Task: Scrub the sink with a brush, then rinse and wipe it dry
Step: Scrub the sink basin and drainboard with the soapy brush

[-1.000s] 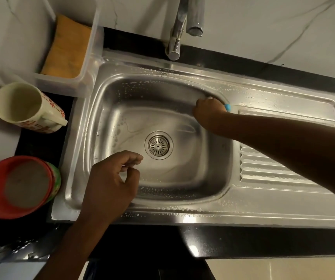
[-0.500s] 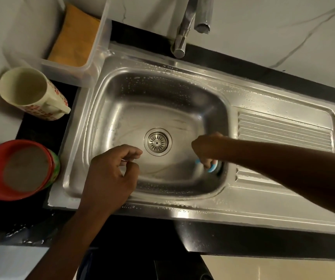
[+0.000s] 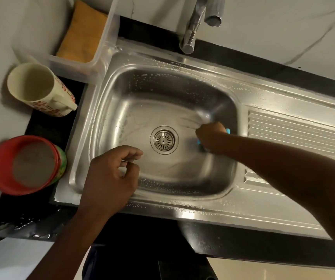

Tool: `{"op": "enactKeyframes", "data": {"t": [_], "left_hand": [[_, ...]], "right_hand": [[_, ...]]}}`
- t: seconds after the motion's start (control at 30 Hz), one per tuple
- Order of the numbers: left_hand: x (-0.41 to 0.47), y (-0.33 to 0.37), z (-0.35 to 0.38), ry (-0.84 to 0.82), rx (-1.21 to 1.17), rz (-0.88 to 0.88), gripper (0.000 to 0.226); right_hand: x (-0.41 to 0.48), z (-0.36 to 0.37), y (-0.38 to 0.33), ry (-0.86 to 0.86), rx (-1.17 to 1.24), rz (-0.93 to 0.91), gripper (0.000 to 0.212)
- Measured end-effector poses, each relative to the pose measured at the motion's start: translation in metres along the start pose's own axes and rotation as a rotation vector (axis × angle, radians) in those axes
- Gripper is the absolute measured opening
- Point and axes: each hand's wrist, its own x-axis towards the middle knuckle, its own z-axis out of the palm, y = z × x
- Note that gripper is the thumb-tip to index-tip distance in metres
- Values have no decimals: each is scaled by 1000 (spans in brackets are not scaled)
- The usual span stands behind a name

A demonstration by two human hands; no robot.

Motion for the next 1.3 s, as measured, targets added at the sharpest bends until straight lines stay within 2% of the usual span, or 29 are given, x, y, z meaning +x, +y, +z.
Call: {"op": "enactKeyframes", "data": {"t": [0.13,0.27,0.33,0.43,0.67,0.83,1.03,1.3], "left_hand": [[0,2,1,9,21,25,34],[1,6,0,9,51,62,34],[2,5,0,13,58,66,33],[2,3,0,5,38,38,32],[-1,-1,-6,14,-20,-5,33],[-4,-3,-14,21,-3,2,34],[-9,-2,-23,5,44,77,32],[-26,4,-42,-53,56,154,34]], "right_hand": [[-30,13,-25,-229,112,-90,38],[-37,3,-21,-380,62,-116,41],[-32,-9,-6,-347,29,-77,44],[-20,-37,23,-186,-58,25,46],[4,-65,39,89,-161,128,26],[2,-37,19,39,-177,104,25],[-29,-17,-1,-90,-61,86,29],[-77,0,-12,-168,148,80,60]]}}
